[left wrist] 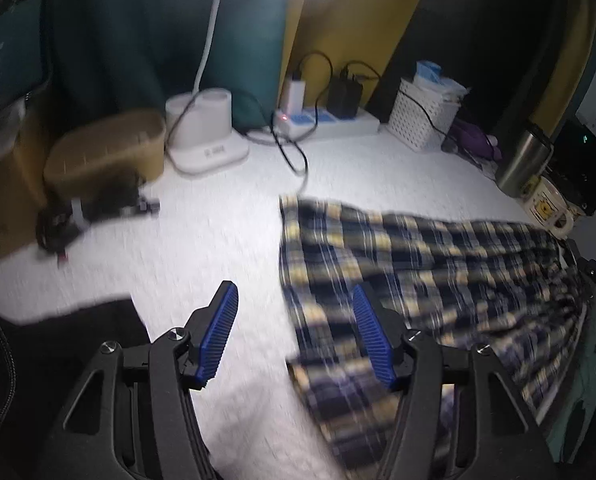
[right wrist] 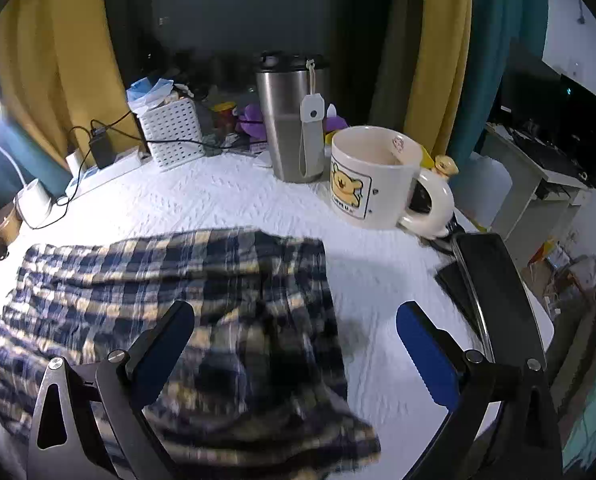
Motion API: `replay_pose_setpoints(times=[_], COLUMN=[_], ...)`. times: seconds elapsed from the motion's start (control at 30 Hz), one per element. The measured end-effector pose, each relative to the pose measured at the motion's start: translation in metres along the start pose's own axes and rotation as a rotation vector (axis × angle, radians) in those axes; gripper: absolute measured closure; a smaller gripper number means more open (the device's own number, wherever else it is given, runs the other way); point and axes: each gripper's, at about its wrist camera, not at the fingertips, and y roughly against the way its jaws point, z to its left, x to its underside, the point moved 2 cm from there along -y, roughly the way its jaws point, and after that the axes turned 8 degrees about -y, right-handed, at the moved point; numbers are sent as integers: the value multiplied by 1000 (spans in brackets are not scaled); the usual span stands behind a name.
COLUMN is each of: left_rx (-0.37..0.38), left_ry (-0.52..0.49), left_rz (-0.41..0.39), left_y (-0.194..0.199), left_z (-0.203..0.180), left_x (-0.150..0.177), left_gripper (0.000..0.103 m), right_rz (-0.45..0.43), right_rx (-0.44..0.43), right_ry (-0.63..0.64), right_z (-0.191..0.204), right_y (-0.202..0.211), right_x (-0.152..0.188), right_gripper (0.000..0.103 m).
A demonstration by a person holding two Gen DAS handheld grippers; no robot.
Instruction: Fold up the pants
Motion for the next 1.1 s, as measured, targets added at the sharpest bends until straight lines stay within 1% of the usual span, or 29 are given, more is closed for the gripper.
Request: replay_pose_setpoints(times=[0.1, 0.17, 0.2, 0.3, 0.47, 0.6, 0.67, 0.7, 0.77, 0.93, 1.1], left_rx=[30, 55, 63, 85, 85, 79, 75, 74, 74, 75, 62], left_ry=[32, 53, 61, 66, 51, 47, 46, 46, 48, 51, 41], left_rz=[13, 24, 27, 42, 62, 71, 77, 80, 90, 114, 112], left_y=[1, -1, -1, -6, -15, -21, -23, -24, -26, -31, -32], left_z=[-3, -5, -7, -15, -22, -24, -24, -24, -24, -26, -29], left_x=[20, 32, 37, 47, 52, 48, 47, 47, 47, 49, 49], left_gripper=[43, 38, 33, 31, 31, 31, 31, 31, 31, 31, 31], right_rz=[-2, -3, -3, 3, 12, 6, -5, -11, -18, 4, -36], right_rx=[-2, 1, 2, 6, -6, 20, 11, 8, 9, 21, -2], right_ry=[2, 6, 6, 3, 26, 114, 148, 160, 190, 201, 175], right_z=[-2, -5, -6, -11, -13, -2, 5, 8, 14, 13, 8], right_y=[8, 13, 13, 16, 21, 22, 22, 22, 19, 0, -6], right_x=[10, 17, 19, 28, 43, 55, 56, 56, 55, 49, 30], right_gripper=[2, 2, 2, 2, 2, 2, 3, 9, 15, 16, 16])
